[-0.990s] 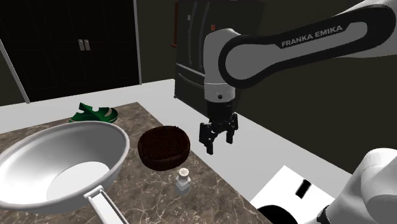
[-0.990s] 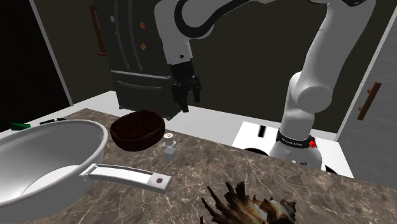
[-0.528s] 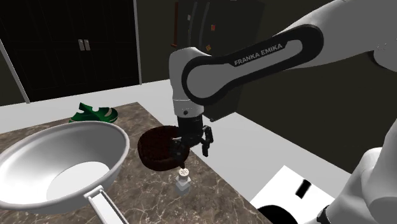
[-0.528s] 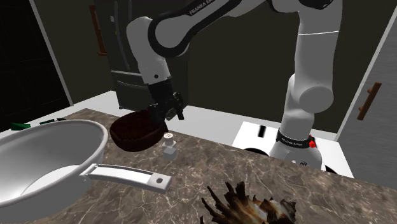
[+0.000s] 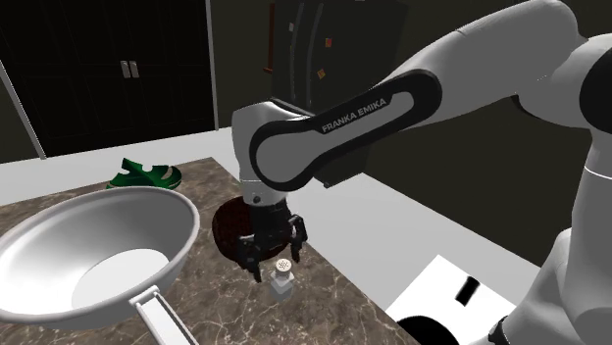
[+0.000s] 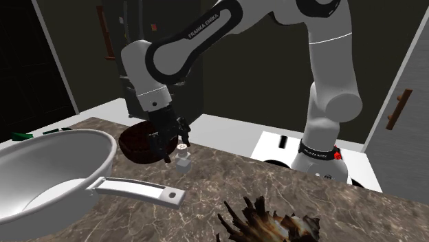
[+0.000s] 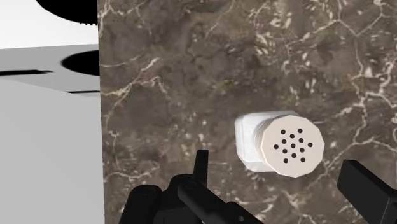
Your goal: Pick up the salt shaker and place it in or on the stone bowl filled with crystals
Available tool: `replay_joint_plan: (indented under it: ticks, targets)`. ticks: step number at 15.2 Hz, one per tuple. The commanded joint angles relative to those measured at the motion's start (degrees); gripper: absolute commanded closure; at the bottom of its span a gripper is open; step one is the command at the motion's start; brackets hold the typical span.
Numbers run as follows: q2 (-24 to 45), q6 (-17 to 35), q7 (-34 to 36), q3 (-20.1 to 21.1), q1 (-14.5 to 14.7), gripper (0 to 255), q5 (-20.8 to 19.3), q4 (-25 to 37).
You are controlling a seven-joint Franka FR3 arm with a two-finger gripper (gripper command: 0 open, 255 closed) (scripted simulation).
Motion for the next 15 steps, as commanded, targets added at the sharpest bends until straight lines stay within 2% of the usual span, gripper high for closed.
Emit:
replay_joint_plan:
  ticks: [1, 4, 11, 12, 15]
  targets:
    - [0.42, 1.48, 0.14, 0.03, 0.2, 0, -0.07, -1.07]
    - [0.83, 3.42, 0.19, 0.05, 0.38, 0, -0.13, -2.59]
    - [0.85, 3.41, 0.2, 0.05, 0.38, 0, -0.14, -2.57]
    - [0.84, 3.41, 0.2, 0.05, 0.38, 255, -0.14, -2.57]
    - [0.84, 3.42, 0.19, 0.05, 0.37, 255, -0.14, -2.57]
